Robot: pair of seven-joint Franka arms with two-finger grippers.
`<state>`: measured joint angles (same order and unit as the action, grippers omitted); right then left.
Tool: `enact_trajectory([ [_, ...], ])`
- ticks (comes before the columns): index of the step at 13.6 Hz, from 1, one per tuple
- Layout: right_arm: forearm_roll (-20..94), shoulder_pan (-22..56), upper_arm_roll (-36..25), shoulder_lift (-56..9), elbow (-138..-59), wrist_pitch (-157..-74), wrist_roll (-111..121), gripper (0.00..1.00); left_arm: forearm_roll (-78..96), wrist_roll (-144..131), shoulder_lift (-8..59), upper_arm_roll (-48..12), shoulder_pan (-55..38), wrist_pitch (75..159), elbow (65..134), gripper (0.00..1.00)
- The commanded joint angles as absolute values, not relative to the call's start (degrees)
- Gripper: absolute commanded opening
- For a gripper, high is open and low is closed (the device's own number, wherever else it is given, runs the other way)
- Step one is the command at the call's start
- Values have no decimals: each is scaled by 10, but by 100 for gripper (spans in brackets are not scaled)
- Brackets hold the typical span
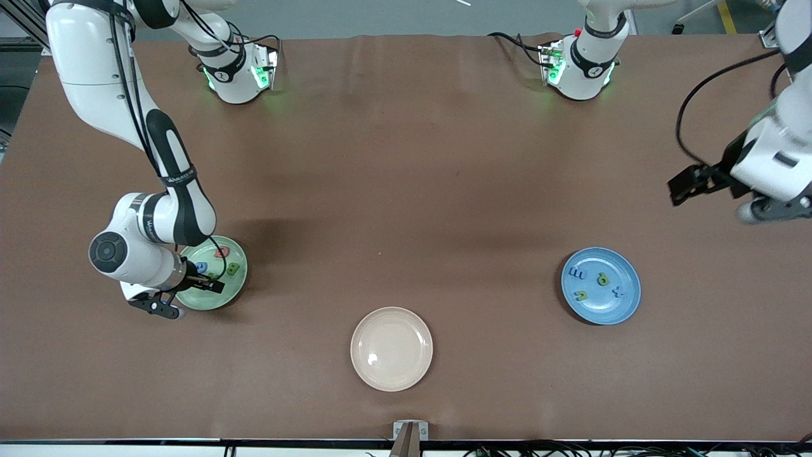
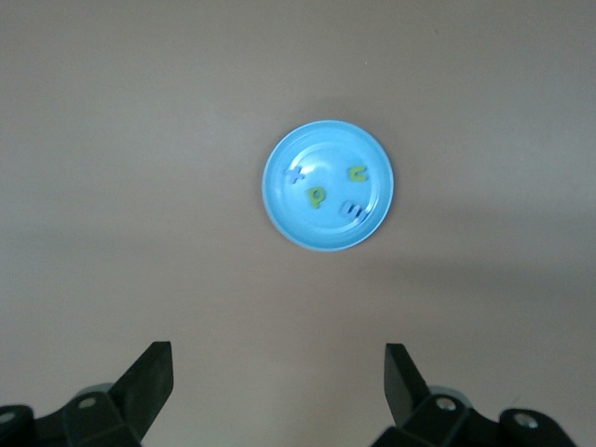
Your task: Sort upper and lower case letters into plates
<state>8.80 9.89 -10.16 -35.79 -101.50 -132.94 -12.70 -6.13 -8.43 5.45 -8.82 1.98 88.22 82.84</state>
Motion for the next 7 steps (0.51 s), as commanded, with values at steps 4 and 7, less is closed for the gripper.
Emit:
enact_trajectory([
  [4,52,87,-103,-307,-884,-1081,-91,100,-12,-49,-1,-62,16,847,852,100],
  [7,40,66,-103,-292,-832,-984,-35,100,-8,-85,-7,-65,17,843,853,100],
])
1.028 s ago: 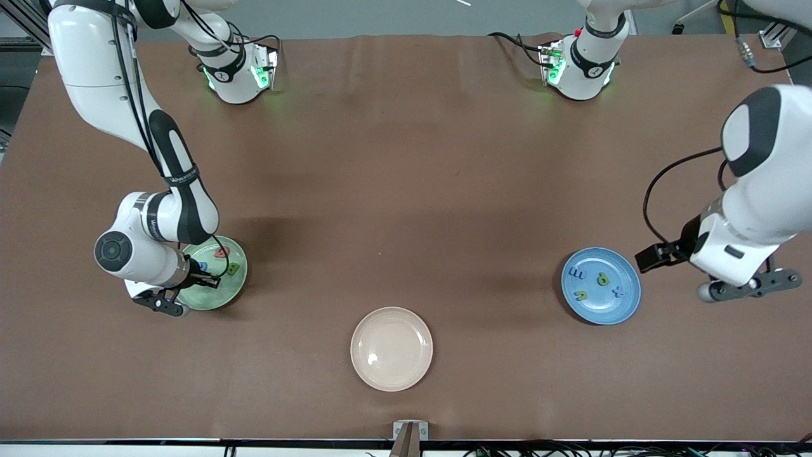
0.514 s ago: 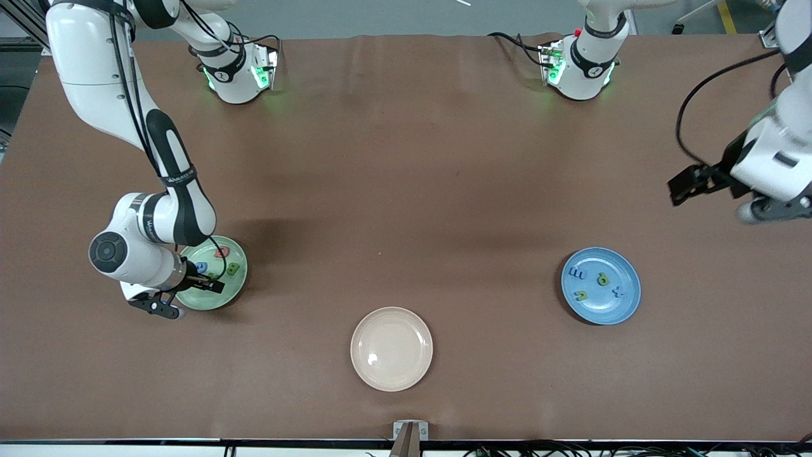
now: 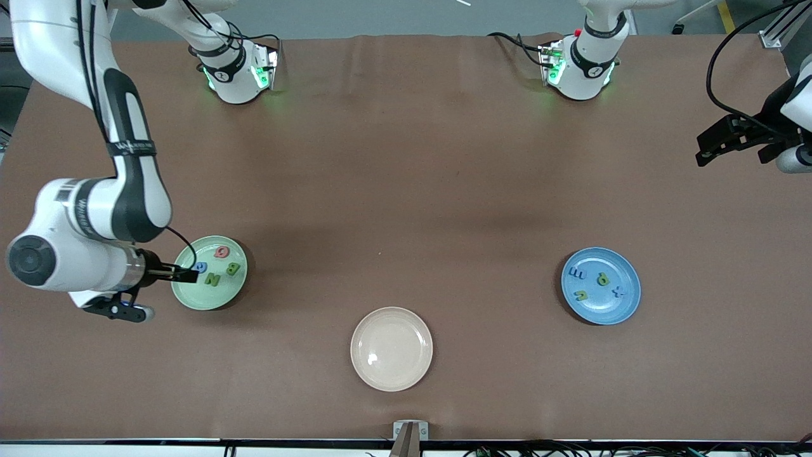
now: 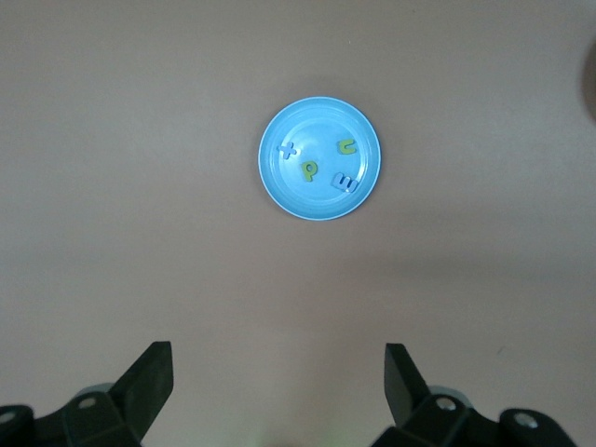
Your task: Sort upper and lower case letters into plates
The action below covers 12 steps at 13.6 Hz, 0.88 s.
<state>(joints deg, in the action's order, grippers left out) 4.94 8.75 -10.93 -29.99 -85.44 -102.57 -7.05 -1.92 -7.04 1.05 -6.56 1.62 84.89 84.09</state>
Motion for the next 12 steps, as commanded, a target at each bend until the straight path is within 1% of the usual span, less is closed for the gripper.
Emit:
enact_trajectory([
  [1,40,58,-103,-285,-819,-963,-14,100,-8,-86,-11,-64,20,833,854,100],
  [3,31,46,-105,-279,-788,-920,17,100,-7,-90,-13,-63,23,831,853,100],
  [6,22,31,-104,-279,-703,-836,16,100,-8,-81,-5,-62,27,839,866,100],
  [8,25,30,-105,-279,-685,-828,14,100,-9,-78,-5,-66,25,862,874,100],
  [10,32,11,-98,-280,-674,-828,15,100,-8,-76,-7,-68,24,873,879,100],
  [12,33,13,-98,-280,-658,-828,17,100,-8,-76,-11,-79,21,874,881,100],
])
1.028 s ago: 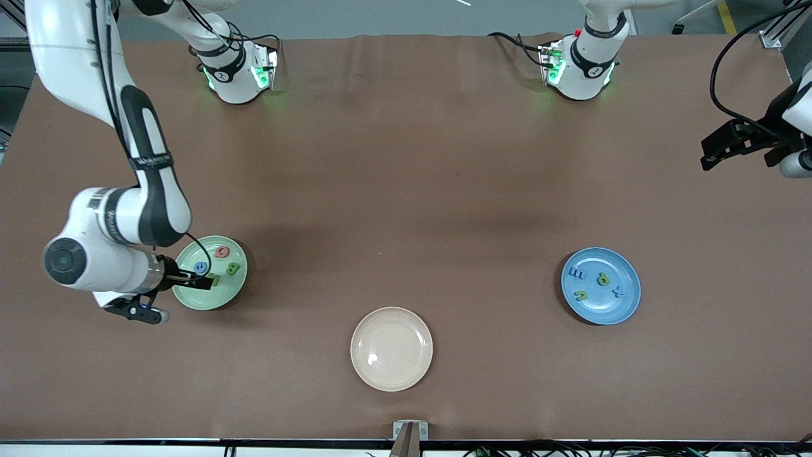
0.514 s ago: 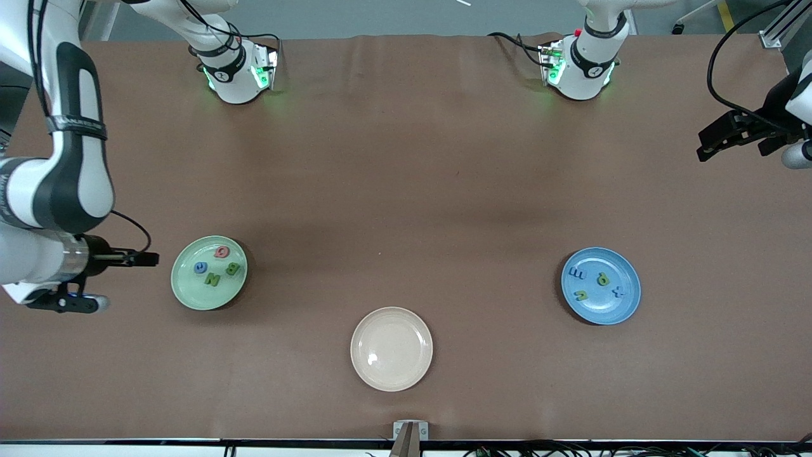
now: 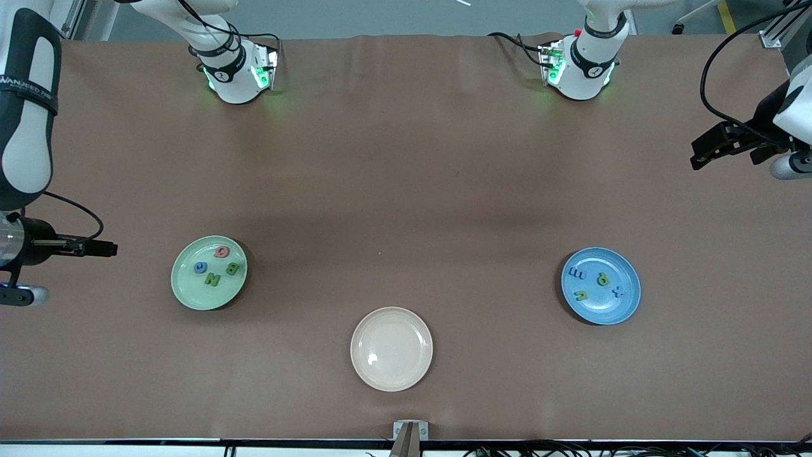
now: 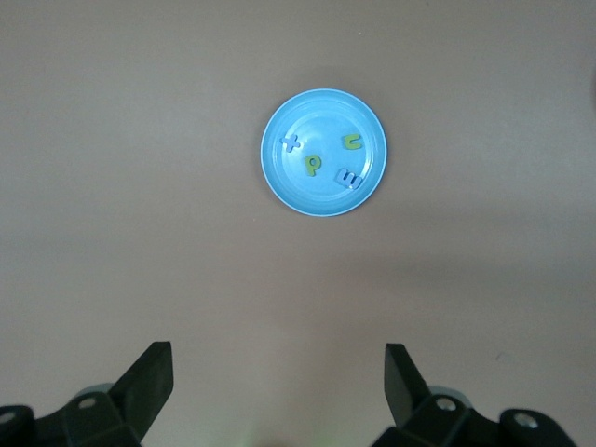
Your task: Sort upper and lower case letters into plates
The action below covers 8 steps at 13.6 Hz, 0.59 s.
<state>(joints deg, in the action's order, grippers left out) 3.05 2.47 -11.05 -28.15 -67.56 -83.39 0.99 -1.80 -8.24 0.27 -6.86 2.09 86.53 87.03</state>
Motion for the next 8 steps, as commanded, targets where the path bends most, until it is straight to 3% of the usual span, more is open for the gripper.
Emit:
enact_trajectory([
  [1,33,13,-97,-279,-653,-830,18,100,-8,-77,-14,-87,23,873,881,100],
  [8,32,40,-99,-276,-656,-814,11,100,-10,-73,-27,-82,32,854,880,100],
])
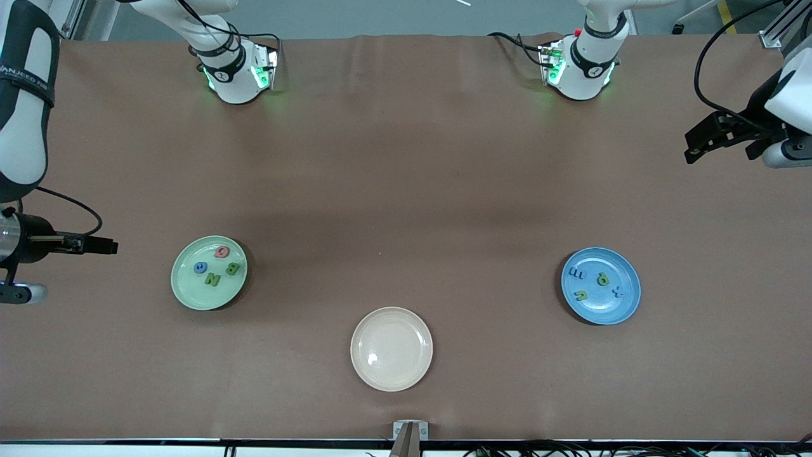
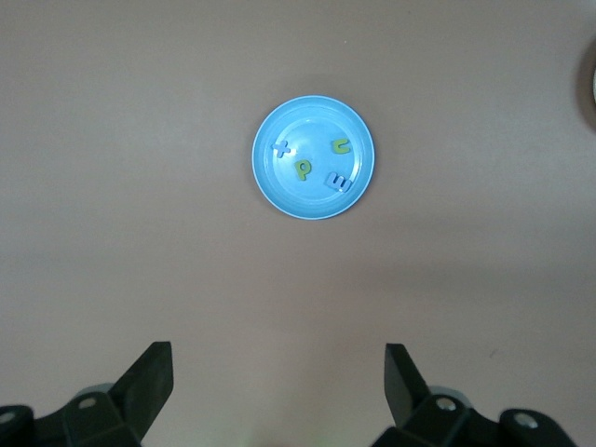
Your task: Sort upper and lower case letters into plates
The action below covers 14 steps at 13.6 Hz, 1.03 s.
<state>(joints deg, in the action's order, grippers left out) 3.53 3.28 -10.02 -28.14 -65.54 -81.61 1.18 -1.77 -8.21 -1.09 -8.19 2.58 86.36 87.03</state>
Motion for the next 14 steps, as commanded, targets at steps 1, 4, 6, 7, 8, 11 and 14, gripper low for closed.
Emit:
enact_trajectory([
  [1,29,46,-100,-266,-661,-820,11,100,-11,-74,-26,-82,32,854,876,100],
  [4,25,41,-100,-214,-719,-858,11,100,-9,-74,-12,-83,31,877,878,100],
  [6,25,46,-100,-199,-736,-860,11,100,-11,-74,-7,-86,28,889,879,100],
  [7,25,43,-99,-193,-744,-861,11,100,-11,-74,-6,-87,26,894,879,100],
  [8,25,46,-100,-181,-762,-867,11,100,-11,-74,-4,-88,24,896,879,100],
  [11,25,46,-100,-140,-838,-909,11,100,-13,-75,3,-88,24,907,879,100],
  [14,25,41,-97,-73,-934,-961,11,100,-13,-74,4,-88,25,908,880,100],
])
